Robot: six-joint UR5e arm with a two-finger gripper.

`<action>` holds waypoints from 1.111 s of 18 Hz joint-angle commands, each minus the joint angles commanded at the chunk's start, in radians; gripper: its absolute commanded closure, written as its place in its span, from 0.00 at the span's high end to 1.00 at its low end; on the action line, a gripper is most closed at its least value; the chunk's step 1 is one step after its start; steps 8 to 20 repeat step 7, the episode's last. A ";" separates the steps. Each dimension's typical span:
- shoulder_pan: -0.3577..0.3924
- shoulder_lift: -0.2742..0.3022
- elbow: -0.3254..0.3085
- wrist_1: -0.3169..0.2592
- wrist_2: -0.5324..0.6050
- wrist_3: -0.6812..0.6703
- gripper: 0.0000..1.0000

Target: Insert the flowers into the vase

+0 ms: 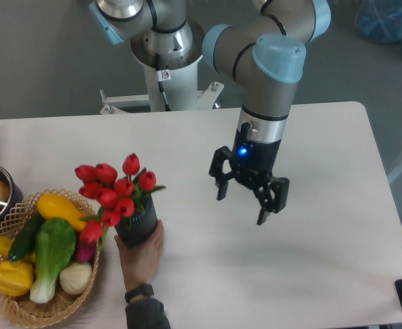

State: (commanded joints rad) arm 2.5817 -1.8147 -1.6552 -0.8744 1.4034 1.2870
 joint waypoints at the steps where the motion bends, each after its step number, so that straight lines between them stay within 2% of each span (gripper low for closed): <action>1: 0.000 -0.002 0.003 -0.002 0.017 0.002 1.00; 5: 0.018 -0.006 0.006 -0.012 0.106 0.037 1.00; 7: 0.041 -0.008 0.003 -0.014 0.108 0.057 1.00; 20: 0.041 -0.008 0.003 -0.014 0.108 0.057 1.00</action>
